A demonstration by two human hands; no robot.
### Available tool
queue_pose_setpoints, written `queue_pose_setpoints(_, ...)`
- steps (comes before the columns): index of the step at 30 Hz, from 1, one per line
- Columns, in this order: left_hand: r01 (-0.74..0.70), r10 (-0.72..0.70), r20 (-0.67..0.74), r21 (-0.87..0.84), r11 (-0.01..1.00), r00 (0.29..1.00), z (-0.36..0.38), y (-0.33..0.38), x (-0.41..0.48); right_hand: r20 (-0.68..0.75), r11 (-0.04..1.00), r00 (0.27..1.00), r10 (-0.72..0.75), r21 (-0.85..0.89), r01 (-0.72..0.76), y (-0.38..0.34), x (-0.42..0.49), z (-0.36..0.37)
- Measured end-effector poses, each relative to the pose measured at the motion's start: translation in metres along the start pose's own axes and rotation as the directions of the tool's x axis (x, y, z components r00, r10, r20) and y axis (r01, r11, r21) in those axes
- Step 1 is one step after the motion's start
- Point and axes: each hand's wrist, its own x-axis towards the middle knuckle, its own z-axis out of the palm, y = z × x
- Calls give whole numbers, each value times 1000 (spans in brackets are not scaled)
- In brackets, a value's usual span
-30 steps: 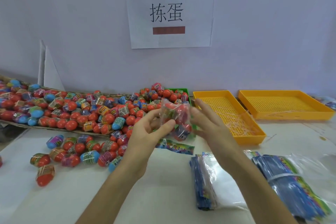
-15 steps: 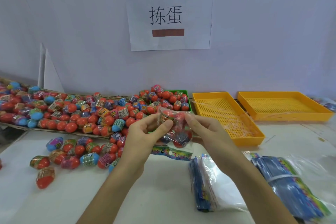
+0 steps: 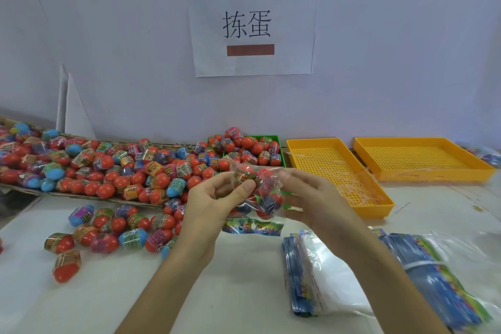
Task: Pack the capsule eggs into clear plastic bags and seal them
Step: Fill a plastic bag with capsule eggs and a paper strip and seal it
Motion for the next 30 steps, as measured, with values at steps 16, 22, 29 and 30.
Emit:
queue_pose_setpoints(16, -24, 23, 14, 59, 998, 1000, 0, 0, 1, -297, 987, 942, -157, -24, 157, 7, -1, 2)
queue_pose_setpoints(22, -37, 30, 61, 102, 994, 998, 0, -2, 1, -25, 986, 992, -128, -109, 124, 2, -1, -6)
queue_pose_setpoints(29, -181, 198, -57, 225, 958, 979, 5, -5, -2, -50, 888, 924, -380, -300, 349, 5, -2, 6)
queue_pose_setpoints(30, -189, 208, -66, 221, 957, 976, 4, -5, -3, -50, 876, 913, -405, -308, 372, 5, -2, 6)
